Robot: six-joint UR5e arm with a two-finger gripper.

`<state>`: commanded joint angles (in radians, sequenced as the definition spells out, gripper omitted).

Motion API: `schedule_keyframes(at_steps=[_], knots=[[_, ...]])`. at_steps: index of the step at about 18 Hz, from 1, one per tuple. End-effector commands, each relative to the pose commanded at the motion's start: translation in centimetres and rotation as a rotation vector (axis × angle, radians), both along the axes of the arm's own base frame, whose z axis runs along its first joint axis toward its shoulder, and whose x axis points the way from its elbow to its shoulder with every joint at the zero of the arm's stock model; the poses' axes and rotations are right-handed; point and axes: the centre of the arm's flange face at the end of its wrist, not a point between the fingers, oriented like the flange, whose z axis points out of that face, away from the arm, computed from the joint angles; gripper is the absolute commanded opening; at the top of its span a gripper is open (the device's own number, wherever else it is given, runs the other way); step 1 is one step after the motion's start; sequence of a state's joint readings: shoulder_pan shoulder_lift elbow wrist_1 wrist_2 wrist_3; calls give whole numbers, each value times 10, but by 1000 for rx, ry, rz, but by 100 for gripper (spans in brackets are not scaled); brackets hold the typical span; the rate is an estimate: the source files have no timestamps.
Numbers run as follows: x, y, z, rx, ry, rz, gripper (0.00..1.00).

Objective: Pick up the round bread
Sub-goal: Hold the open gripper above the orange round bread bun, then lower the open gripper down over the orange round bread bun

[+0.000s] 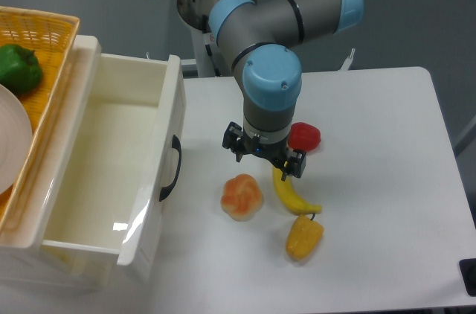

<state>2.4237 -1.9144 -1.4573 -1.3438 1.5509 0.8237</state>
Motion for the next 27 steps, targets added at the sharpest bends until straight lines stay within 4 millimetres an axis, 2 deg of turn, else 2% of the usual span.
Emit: schedule_keyframes(at_steps=[11, 17, 20, 24, 27], knots=[[3, 0, -4, -4, -3, 6, 100], [8, -1, -30, 51, 62, 34, 100], [7, 2, -35, 49, 65, 29, 100], [2, 4, -29, 63, 74, 34, 100], [-5, 8, -41, 52, 64, 37, 100]])
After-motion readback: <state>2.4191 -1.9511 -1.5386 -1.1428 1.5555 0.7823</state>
